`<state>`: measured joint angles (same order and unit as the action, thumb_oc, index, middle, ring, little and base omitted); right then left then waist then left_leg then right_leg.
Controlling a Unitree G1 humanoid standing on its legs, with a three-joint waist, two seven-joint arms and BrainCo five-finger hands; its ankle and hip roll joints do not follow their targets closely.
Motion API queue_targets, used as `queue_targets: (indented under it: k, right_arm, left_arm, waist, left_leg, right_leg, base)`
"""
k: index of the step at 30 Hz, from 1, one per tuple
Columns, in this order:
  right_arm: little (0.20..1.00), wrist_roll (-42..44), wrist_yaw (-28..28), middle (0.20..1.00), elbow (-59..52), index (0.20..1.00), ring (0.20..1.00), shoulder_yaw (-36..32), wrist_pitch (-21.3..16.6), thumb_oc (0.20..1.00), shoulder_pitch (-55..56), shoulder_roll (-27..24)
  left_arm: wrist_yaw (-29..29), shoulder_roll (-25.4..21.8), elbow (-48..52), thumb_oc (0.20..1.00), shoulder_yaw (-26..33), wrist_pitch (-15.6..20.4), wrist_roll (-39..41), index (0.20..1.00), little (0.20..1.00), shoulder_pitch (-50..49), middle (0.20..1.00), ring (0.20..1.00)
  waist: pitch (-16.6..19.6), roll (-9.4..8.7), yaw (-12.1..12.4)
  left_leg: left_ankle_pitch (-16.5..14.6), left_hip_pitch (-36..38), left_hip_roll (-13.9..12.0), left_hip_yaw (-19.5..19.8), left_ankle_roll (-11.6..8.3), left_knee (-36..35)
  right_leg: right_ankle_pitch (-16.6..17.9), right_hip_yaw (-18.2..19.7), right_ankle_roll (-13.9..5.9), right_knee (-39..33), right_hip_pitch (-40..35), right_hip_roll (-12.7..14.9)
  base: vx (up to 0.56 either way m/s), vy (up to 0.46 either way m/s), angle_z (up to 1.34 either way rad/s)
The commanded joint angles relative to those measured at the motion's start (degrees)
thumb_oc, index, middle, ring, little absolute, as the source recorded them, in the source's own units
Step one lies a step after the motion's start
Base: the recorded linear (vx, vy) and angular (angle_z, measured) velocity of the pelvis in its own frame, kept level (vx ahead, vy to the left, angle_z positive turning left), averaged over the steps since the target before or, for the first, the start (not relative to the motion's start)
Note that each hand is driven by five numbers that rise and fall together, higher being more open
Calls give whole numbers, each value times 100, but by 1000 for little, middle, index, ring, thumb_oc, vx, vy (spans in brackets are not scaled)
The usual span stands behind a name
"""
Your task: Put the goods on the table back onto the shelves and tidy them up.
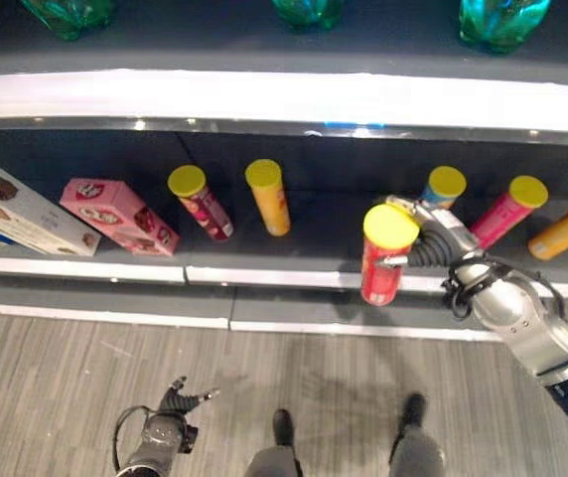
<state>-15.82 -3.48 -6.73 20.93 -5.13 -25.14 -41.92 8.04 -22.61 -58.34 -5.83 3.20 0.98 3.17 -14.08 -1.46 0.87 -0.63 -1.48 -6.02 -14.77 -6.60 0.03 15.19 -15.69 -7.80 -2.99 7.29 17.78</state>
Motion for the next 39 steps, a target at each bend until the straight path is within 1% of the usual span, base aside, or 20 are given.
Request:
queue_targets:
  k: [1,2,3,4,6,11,15,20,21,22,24,25,27,28,29,31,32,33,35,39]
  right_arm:
    - [200,-47,-497,200,-203,200,200,-236,-120,200,-494,-239]
    - [200,-72,-527,200,-173,200,200,-220,-79,200,-565,-212]
    - [200,-102,-539,200,-154,200,200,-194,-62,200,-643,-165]
    - [200,-154,-587,200,-71,200,200,-113,-37,200,-807,-115]
    - [200,-192,-616,200,-13,200,200,-48,-10,200,-902,-100]
    - [200,-346,-670,200,96,200,200,102,23,200,-1067,20]
    - [200,-500,-814,200,142,200,200,193,53,200,-1231,269]
    - [200,-719,-1032,200,303,200,200,230,129,200,-1362,462]
    - [200,-841,-1233,200,484,200,200,227,183,200,-1472,542]
    - [200,-841,-1235,200,487,200,200,230,182,200,-1475,543]
    - [200,-973,-1461,200,704,200,200,200,257,200,-1578,644]
    - [200,-1071,-1704,200,998,200,200,194,328,200,-1762,717]
    - [200,-1134,-1962,200,1360,200,200,225,376,200,-2054,776]
    - [200,-1198,-2053,200,1529,200,200,228,427,200,-2212,775]
    - [200,-1197,-2067,200,1555,200,200,241,421,200,-2236,777]
    - [200,-1293,-2449,200,2244,200,200,305,539,200,-2729,740]
    - [200,-1290,-2458,200,2259,200,200,313,534,200,-2747,739]
    - [200,-1336,-2645,200,2639,200,200,305,615,200,-2959,707]
    - [200,-1346,-2834,200,2969,200,200,304,661,200,-3153,705]
    - [200,-1408,-3061,200,3221,200,200,278,701,200,-3286,699]
  left_arm:
    - [20,72,-145,1000,-226,90,-9,1000,1000,-56,1000,1000]
    - [34,99,-129,1000,-229,77,23,1000,1000,-51,1000,1000]
    - [35,125,-134,1000,-219,73,46,1000,1000,-66,1000,1000]
    - [46,222,-164,1000,-242,73,111,1000,1000,-88,1000,1000]
    - [37,289,-136,1000,-306,59,123,1000,1000,-113,1000,1000]
    - [17,386,-37,1000,-421,71,114,1000,1000,-150,1000,1000]
    - [81,401,-25,1000,-542,81,83,1000,1000,-129,1000,1000]
    - [150,391,54,1000,-619,81,82,1000,1000,-124,1000,1000]
    - [187,386,134,1000,-680,106,122,1000,1000,-102,1000,1000]
    - [187,386,135,1000,-679,105,122,1000,1000,-102,1000,1000]
    - [222,382,207,1000,-742,124,167,1000,1000,-84,1000,1000]
    - [276,373,265,1000,-811,153,189,1000,1000,-57,1000,1000]
    - [323,360,315,1000,-903,214,231,1000,1000,-33,1000,1000]
    - [338,344,371,1000,-957,238,250,1000,1000,-26,1000,1000]
    - [339,346,373,1000,-955,236,253,1000,1000,-19,1000,1000]
    - [338,305,499,1000,-1105,327,320,1000,1000,38,1000,1000]
    - [338,308,499,1000,-1101,326,321,1000,1000,46,1000,1000]
    - [351,285,548,1000,-1185,375,367,1000,1000,71,1000,1000]
    - [370,274,580,1000,-1254,419,372,1000,1000,117,1000,1000]
    - [392,269,565,1000,-1323,445,344,1000,1000,171,1000,1000]
  waist:
    - [76,184,-20]
    - [72,183,14]
    - [94,172,50]
    - [112,177,129]
    - [111,192,162]
    - [75,234,202]
    - [-21,282,269]
    - [-94,345,314]
    - [-163,408,359]
    - [-163,408,357]
    - [-220,483,396]
    - [-280,556,443]
    - [-340,643,510]
    - [-367,686,549]
    - [-370,688,547]
    - [-452,825,659]
    - [-451,823,651]
    - [-482,898,722]
    - [-496,958,763]
    - [-504,1049,820]
  left_leg:
    - [92,-88,-129,-64,-2,-503]
    - [93,-106,-104,-12,-20,-503]
    - [105,-134,-102,-2,-42,-503]
    - [170,-227,-155,6,-112,-503]
    - [224,-308,-197,39,-151,-503]
    - [297,-390,-233,117,-180,-503]
    - [334,-479,-209,164,-179,-503]
    - [341,-538,-169,207,-165,-503]
    - [363,-588,-142,228,-157,-503]
    - [363,-589,-142,228,-157,-503]
    - [375,-639,-115,254,-149,-503]
    - [403,-705,-77,274,-144,-503]
    - [432,-789,-58,306,-141,-503]
    - [447,-830,-43,324,-144,-503]
    - [449,-836,-42,325,-143,-503]
    - [480,-935,-21,385,-161,-503]
    - [503,-958,-14,390,-154,-503]
    - [506,-1005,-4,429,-171,-503]
    - [529,-1082,14,472,-180,-503]
    - [565,-1196,52,552,-191,-503]
  right_leg:
    - [-875,324,-405,299,287,-240]
    - [-842,361,-423,137,234,-265]
    - [-789,309,-431,40,208,-262]
    - [-742,164,-449,-118,156,-272]
    - [-743,76,-443,-160,145,-274]
    - [-758,-89,-440,-175,75,-263]
    - [-737,-188,-453,-158,80,-218]
    - [-697,-224,-465,-140,123,-160]
    - [-666,-242,-479,-128,156,-118]
    - [-666,-242,-479,-128,157,-117]
    - [-645,-247,-488,-114,205,-74]
    - [-612,-260,-501,-109,252,-31]
    - [-589,-287,-507,-98,316,14]
    - [-573,-293,-514,-90,342,35]
    - [-572,-293,-514,-88,349,36]
    - [-571,-318,-533,-64,393,74]
    - [-552,-320,-527,-67,412,81]
    - [-561,-349,-540,-62,417,98]
    - [-555,-391,-544,-69,438,120]
    - [-522,-485,-582,-78,466,166]
  base:
    - [29,-45,42]
    - [30,-29,36]
    - [33,-108,14]
    - [24,-119,-18]
    - [17,-90,5]
    - [37,-40,25]
    - [14,-13,5]
    - [6,10,7]
    - [0,0,0]
    - [0,0,0]
    - [-13,29,6]
    - [-7,31,7]
    - [-17,22,4]
    - [-13,9,5]
    - [-8,15,9]
    - [-3,19,16]
    - [-8,5,14]
    - [-17,-4,8]
    - [-10,-7,6]
    - [0,5,14]
